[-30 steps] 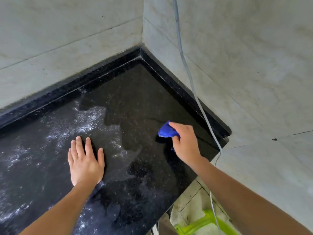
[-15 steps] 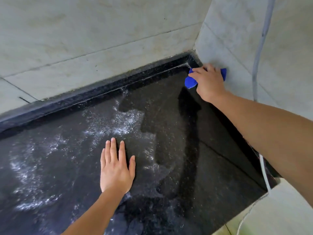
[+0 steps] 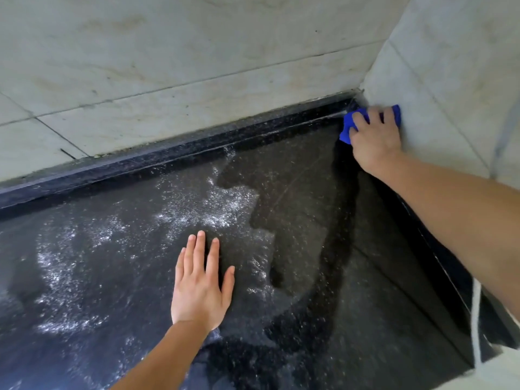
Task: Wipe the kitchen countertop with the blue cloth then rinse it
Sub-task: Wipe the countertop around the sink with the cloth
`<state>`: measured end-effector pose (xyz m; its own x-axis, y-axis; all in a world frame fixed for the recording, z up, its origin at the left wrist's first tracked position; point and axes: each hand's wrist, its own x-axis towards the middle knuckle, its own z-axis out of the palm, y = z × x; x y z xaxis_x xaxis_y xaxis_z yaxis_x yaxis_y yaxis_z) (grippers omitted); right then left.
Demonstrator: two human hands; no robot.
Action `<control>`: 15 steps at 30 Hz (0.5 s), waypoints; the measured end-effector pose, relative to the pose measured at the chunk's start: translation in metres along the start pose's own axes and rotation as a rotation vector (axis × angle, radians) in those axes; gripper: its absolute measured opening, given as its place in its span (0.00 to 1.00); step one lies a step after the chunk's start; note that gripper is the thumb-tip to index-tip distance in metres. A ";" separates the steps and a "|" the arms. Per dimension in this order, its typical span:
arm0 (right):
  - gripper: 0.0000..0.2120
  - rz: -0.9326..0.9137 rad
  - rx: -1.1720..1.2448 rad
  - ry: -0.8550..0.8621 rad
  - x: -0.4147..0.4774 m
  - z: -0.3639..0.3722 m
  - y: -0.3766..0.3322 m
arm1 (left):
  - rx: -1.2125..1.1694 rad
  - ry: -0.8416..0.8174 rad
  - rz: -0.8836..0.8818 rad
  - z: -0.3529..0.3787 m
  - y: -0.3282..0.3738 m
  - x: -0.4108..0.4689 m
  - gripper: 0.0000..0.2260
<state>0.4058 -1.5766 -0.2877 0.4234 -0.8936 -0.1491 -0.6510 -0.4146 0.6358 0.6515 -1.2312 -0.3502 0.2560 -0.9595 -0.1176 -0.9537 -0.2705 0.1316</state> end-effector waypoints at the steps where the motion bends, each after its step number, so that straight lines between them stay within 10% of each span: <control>1: 0.17 -0.005 0.004 -0.002 -0.012 0.002 0.000 | -0.006 0.009 -0.003 0.000 0.000 0.000 0.30; 15: 0.19 0.050 0.115 -0.083 -0.290 0.060 0.013 | -0.105 0.032 -0.016 0.003 -0.002 -0.004 0.31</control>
<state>0.2368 -1.3336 -0.2816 0.3380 -0.9229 -0.1845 -0.7401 -0.3818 0.5536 0.6519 -1.2261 -0.3533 0.2777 -0.9565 -0.0890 -0.9280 -0.2911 0.2326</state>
